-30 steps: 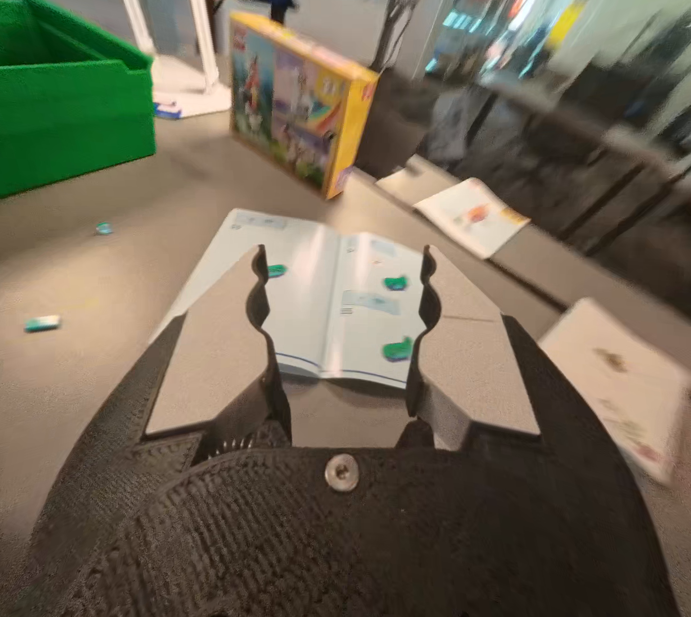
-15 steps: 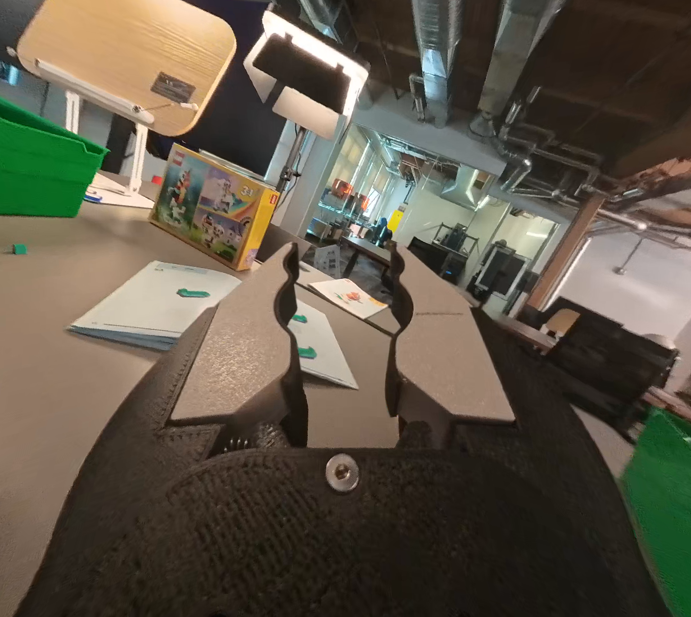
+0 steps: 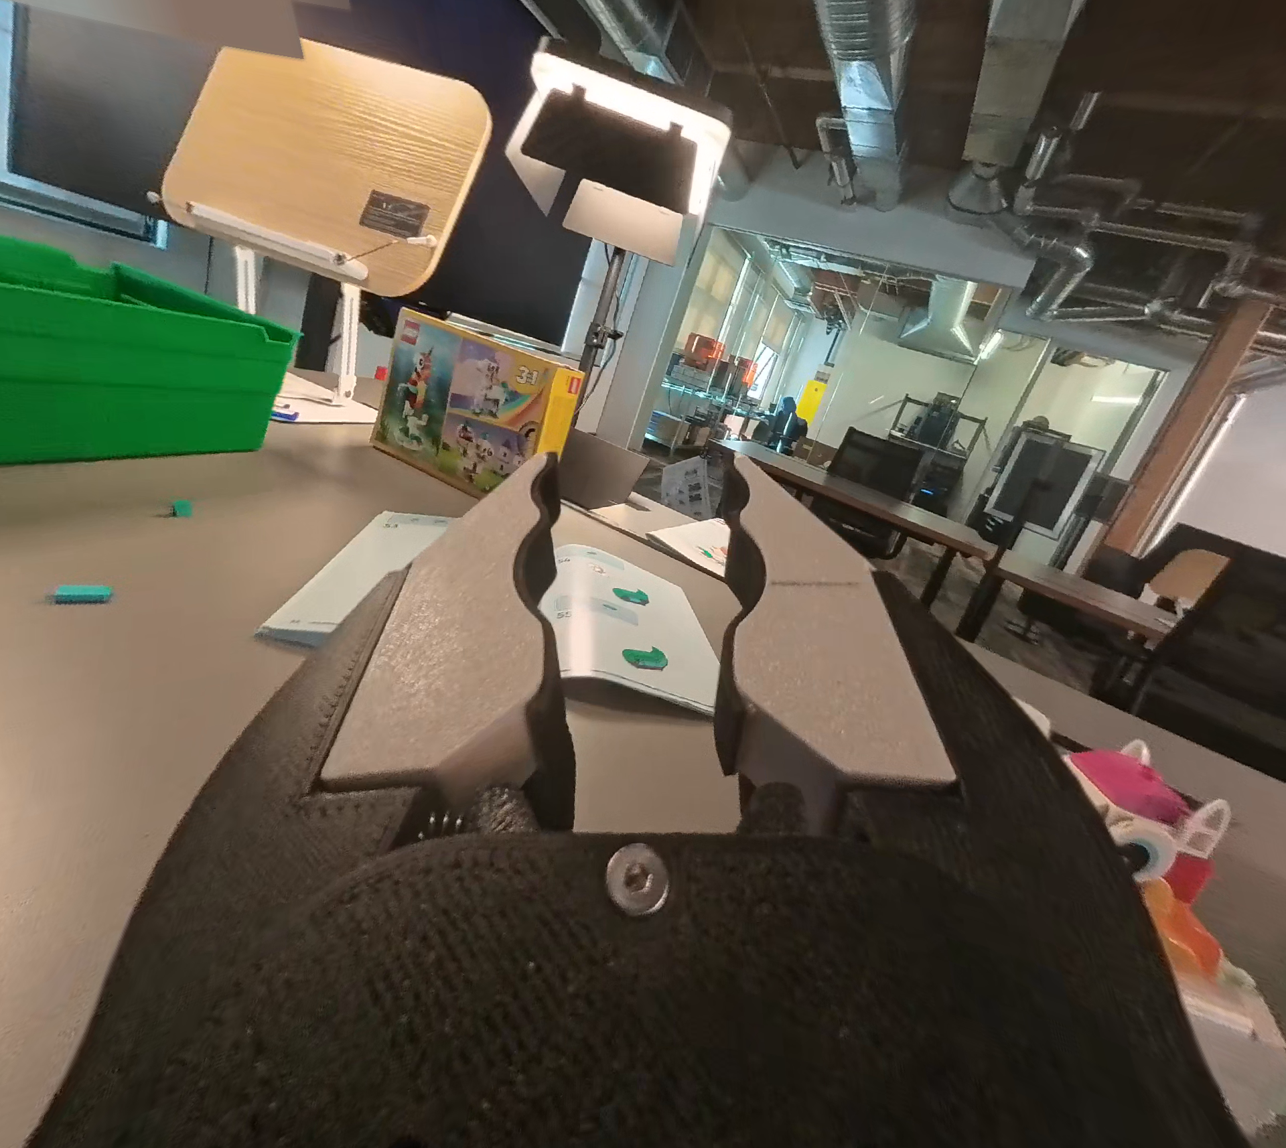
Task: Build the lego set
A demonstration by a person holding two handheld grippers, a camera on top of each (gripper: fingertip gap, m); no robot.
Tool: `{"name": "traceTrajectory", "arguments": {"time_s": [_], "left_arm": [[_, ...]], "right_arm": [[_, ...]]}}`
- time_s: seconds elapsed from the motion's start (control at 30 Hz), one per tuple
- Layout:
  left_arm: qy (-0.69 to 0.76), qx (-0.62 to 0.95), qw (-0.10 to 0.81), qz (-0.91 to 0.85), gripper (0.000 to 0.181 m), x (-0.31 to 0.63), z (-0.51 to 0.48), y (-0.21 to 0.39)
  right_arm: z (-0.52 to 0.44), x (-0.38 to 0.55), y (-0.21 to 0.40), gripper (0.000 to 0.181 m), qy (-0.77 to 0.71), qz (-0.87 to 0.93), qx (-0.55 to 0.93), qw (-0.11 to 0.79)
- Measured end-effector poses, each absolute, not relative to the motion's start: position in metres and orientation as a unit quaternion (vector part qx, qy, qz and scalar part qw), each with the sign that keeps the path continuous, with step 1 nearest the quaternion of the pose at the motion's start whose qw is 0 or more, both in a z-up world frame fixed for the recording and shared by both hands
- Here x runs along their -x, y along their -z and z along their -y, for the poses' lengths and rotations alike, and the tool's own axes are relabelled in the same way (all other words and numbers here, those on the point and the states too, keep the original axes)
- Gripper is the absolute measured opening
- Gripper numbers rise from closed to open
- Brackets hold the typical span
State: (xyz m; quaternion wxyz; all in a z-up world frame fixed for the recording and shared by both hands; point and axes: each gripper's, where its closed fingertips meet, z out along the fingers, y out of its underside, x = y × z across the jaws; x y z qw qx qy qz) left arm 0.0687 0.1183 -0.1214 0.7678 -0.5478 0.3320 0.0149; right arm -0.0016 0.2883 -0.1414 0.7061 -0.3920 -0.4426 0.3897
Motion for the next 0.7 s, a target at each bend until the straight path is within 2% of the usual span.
{"name": "traceTrajectory", "arguments": {"time_s": [0.07, 0.2, 0.33, 0.5, 0.6, 0.7], "left_arm": [[-0.031, 0.550, 0.785, -0.285, 0.047, -0.053, -0.094, 0.101], [-0.135, 0.569, 0.799, -0.142, 0.040, 0.032, -0.039, 0.050], [-0.235, 0.657, 0.716, 0.029, 0.032, 0.173, 0.003, 0.036], [-0.141, 0.826, 0.523, 0.157, 0.035, 0.303, 0.012, 0.116], [-0.058, 0.893, 0.400, 0.198, 0.033, 0.338, 0.009, 0.178], [-0.037, 0.937, 0.286, 0.199, 0.028, 0.358, 0.015, 0.229]], "right_arm": [[-0.283, 0.000, 0.140, 0.045, -0.392, 0.448, 0.385, 0.705], [-0.277, -0.005, 0.133, 0.044, -0.399, 0.444, 0.377, 0.708], [-0.274, -0.006, 0.129, 0.045, -0.410, 0.441, 0.376, 0.705], [-0.274, 0.000, 0.137, 0.044, -0.393, 0.457, 0.380, 0.701], [-0.275, 0.002, 0.140, 0.044, -0.387, 0.462, 0.384, 0.700], [-0.278, 0.004, 0.143, 0.044, -0.384, 0.465, 0.389, 0.696]]}}
